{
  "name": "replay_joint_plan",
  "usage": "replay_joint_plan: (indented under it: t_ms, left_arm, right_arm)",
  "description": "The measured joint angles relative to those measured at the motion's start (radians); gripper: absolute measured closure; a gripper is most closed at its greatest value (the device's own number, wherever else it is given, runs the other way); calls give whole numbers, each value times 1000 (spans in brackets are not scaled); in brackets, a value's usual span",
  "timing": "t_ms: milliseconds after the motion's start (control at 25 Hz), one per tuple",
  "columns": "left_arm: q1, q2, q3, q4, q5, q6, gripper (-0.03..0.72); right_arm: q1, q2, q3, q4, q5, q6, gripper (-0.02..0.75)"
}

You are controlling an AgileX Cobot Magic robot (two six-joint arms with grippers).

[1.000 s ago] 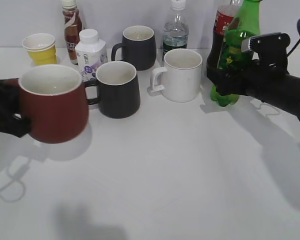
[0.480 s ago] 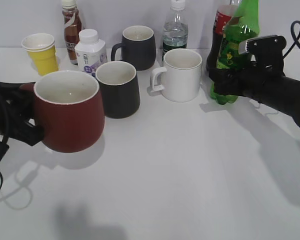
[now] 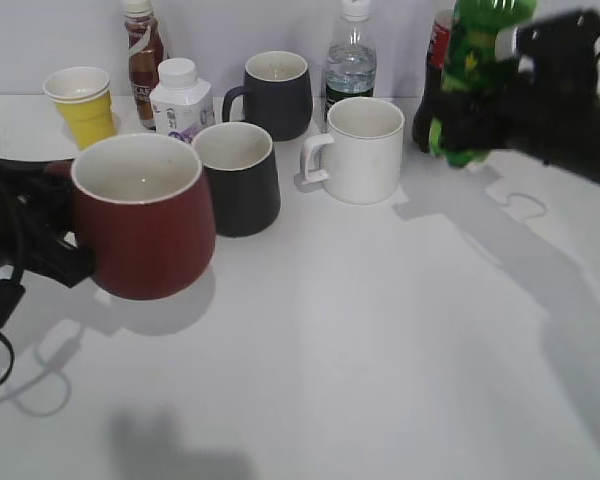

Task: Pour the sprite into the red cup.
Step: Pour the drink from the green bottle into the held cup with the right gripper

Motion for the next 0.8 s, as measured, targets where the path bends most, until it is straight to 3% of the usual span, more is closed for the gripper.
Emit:
replay_joint_plan:
  t_ms: [280, 600, 800]
  left_arm:
    - [-2, 102, -63, 103, -16, -40, 611]
    - [-6, 231, -173, 313, -52, -202, 611]
    - [-69, 289, -209, 340, -93, -227, 611]
  right_arm:
    - [0, -83, -33, -80, 0, 0, 330]
    - [0, -91, -107, -363, 0, -5, 330]
    - [0, -92, -116, -488, 0, -115, 333]
